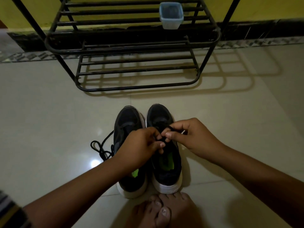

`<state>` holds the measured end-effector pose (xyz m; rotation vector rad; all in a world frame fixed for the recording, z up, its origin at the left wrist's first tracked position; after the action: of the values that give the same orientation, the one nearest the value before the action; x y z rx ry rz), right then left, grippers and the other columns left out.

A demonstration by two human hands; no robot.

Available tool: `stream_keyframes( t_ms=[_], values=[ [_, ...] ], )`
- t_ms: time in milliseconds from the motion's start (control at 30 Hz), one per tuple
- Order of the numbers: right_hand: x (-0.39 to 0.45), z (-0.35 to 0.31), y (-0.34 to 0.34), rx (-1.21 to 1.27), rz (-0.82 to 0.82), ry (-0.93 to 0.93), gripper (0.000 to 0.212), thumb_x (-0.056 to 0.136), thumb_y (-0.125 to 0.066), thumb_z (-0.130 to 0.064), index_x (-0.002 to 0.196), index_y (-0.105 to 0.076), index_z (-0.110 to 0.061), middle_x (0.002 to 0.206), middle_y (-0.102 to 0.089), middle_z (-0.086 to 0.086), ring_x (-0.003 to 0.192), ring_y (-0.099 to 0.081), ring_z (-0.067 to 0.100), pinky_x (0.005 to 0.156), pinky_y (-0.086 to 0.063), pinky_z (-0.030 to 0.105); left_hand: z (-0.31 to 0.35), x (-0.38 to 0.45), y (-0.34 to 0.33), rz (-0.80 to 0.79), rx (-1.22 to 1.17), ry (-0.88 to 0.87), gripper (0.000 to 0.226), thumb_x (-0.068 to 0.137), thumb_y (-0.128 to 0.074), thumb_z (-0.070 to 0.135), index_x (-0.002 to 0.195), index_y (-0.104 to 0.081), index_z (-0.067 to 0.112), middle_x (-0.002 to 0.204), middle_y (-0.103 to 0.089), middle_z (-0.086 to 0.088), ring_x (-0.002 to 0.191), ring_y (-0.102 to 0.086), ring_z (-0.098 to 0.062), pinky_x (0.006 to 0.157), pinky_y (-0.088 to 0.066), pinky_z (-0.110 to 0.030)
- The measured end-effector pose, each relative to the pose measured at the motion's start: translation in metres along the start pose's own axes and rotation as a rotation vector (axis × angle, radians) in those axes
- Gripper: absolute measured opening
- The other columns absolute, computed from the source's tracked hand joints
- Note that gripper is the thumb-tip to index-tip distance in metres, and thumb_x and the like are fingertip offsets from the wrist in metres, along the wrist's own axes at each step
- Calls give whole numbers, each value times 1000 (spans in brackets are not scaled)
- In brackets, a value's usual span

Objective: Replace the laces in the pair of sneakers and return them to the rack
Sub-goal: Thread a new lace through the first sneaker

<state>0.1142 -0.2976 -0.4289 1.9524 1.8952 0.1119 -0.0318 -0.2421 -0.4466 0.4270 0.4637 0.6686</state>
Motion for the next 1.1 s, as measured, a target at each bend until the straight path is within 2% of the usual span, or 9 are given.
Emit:
stream_keyframes(
  t_ms=[133,233,333,433,533,700,867,967,1100],
  values=[
    [-3,2,0,82,2,2,14,85,-64,-5,90,-75,-13,77,-73,-4,77,-68,2,68,-45,7,-1,4,-3,89,229,-52,16,88,-61,34,78,-56,23,63,-62,4,57,-58,-7,58,-48,-26],
    [-5,3,1,96,14,12,13,85,-65,-6,90,-74,-13,78,-72,-5,76,-66,-2,66,-44,6,2,6,-4,160,256,-60,27,89,-56,39,70,-59,21,61,-56,1,57,-54,-12,55,-43,-29],
    [-5,5,1,88,10,17,13,87,-63,-9,91,-74,-12,78,-72,-3,77,-65,-1,65,-42,5,6,4,-6,70,-87,22,24,94,-52,27,80,-70,18,73,-65,-10,70,-63,-21,68,-52,-38],
    [-3,6,2,52,21,6,14,89,-61,-15,91,-74,-16,77,-72,-5,77,-65,0,68,-43,8,12,-3,-7,-2,-585,270,25,95,-45,13,83,-66,16,61,-63,5,64,-59,-10,59,-49,-23],
    [-3,8,1,227,98,-70,22,95,-50,-12,89,-71,-14,68,-67,-7,64,-57,3,60,-44,14,9,-4,-5,30,-712,345,22,96,-45,25,86,-64,22,65,-53,7,68,-45,-11,64,-34,-26],
    [-3,8,6,668,215,-204,30,100,-38,-16,85,-61,-6,78,-66,9,57,-51,11,51,-37,23,5,-9,12,59,-932,426,31,99,-36,32,76,-53,22,75,-67,5,74,-58,-12,72,-38,-30],
    [-4,21,17,639,346,-381,33,101,-37,-19,78,-57,-8,56,-49,2,49,-41,13,49,-31,26,-15,-16,34,235,-486,344,35,99,-40,28,72,-59,15,55,-53,8,55,-45,-8,54,-37,-19],
    [-6,42,26,700,450,-583,32,102,-35,-22,79,-53,-10,57,-42,1,46,-34,13,45,-27,23,-27,-20,42,382,-305,342,36,98,-46,27,70,-64,13,56,-58,6,51,-47,-7,53,-38,-23],
    [-11,65,31,685,497,-727,31,102,-35,-23,79,-52,-12,62,-40,0,47,-30,12,39,-24,17,-36,-22,46,438,-113,353,39,97,-47,28,66,-65,14,57,-59,5,50,-48,-7,56,-36,-24]
  ],
)
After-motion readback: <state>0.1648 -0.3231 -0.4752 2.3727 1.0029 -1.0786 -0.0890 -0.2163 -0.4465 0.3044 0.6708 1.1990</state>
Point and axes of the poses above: each hand's wrist, its own x-axis towards the middle knuckle, its own y-axis out of the back of the hand, z = x × y, the point moved 3 cm from there along x, towards the middle knuckle
